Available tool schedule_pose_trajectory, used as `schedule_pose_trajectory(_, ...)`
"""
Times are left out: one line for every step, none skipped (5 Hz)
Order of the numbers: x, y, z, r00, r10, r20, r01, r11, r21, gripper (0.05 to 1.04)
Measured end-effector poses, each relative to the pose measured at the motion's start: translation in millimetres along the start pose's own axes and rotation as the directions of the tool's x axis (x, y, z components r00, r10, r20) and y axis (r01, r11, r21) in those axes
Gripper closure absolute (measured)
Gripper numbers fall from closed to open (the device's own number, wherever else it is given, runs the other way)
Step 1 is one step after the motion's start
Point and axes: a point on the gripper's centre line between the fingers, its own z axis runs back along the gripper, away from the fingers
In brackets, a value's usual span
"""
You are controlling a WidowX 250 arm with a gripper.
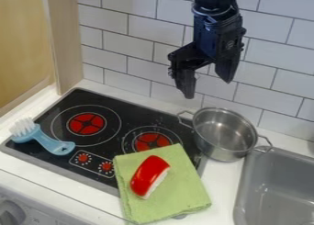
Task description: Move the sushi roll from the yellow cloth and put it on the left burner.
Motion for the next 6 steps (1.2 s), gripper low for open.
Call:
schedule_pose_trajectory(9, -15, -14, 0.999, -0.012, 0.032, 0.013, 0.998, -0.056, 0.084)
schedule_pose_trajectory(16, -22, -4, 0.987, -0.15, 0.053, 0.151, 0.988, -0.017, 0.084)
schedule_pose_trajectory(25, -27, -2, 0.939, -0.328, 0.102, 0.33, 0.944, 0.001, 0.084)
schedule_pose_trajectory(31, -41, -6, 0.898, -0.425, 0.115, 0.428, 0.904, 0.0, 0.084)
schedule_pose_trajectory(37, -55, -7, 0.852, -0.502, 0.149, 0.51, 0.86, -0.021, 0.084)
schedule_pose_trajectory(40, -77, -13, 0.79, -0.593, 0.154, 0.606, 0.794, -0.047, 0.084)
